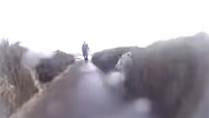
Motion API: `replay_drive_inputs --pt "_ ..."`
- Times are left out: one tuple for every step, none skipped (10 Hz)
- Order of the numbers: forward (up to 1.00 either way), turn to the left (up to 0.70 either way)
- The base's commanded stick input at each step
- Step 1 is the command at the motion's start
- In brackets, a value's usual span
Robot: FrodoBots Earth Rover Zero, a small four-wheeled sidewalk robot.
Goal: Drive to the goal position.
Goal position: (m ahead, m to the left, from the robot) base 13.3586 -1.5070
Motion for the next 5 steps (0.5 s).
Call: replay_drive_inputs --pt "0.70 0.00" --pt "0.70 0.00" --pt "0.70 0.00" --pt "0.70 0.00" --pt "0.70 0.00"
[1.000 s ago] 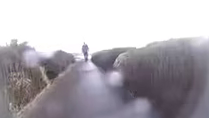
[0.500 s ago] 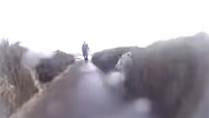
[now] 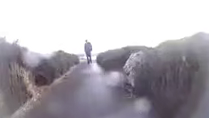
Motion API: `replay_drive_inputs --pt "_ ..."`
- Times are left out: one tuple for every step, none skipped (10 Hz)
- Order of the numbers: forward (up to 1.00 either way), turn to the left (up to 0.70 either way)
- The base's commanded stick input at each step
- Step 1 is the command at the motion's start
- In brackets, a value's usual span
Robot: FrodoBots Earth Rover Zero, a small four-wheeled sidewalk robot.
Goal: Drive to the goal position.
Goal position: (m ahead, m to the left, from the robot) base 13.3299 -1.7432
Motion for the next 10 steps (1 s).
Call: replay_drive_inputs --pt "0.70 0.00" --pt "0.70 0.00" --pt "0.70 0.00" --pt "0.70 0.00" --pt "0.70 0.00" --pt "0.70 0.01" --pt "0.70 0.09" --pt "0.70 0.31" --pt "0.70 0.35" --pt "0.70 0.35"
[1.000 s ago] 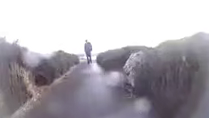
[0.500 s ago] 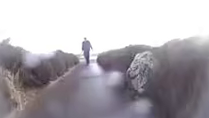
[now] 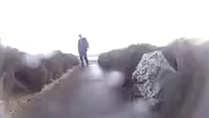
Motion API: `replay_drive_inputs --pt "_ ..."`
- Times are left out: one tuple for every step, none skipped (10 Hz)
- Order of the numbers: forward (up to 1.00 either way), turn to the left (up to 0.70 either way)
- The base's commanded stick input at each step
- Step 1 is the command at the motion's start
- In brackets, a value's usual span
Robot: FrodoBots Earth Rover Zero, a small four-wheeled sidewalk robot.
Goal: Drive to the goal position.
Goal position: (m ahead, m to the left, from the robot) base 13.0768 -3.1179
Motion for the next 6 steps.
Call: replay_drive_inputs --pt "0.70 0.35" --pt "0.70 0.17" --pt "0.70 0.00" --pt "0.70 0.00" --pt "0.70 0.00" --pt "0.70 0.00"
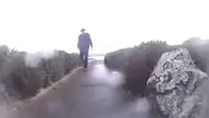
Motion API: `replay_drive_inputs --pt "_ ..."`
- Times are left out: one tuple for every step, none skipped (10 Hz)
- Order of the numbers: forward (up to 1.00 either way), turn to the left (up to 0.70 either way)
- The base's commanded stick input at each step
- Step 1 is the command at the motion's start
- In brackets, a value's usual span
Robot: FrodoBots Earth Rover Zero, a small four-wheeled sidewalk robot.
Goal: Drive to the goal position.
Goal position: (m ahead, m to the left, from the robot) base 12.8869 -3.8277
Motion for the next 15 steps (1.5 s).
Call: replay_drive_inputs --pt "0.70 0.00" --pt "0.70 0.00" --pt "0.70 0.00" --pt "0.70 0.00" --pt "0.70 0.00" --pt "0.70 0.00" --pt "0.70 0.00" --pt "0.70 0.00" --pt "0.70 0.00" --pt "0.70 0.00" --pt "0.70 0.00" --pt "0.70 0.00" --pt "0.70 0.00" --pt "0.70 0.00" --pt "0.70 0.00"
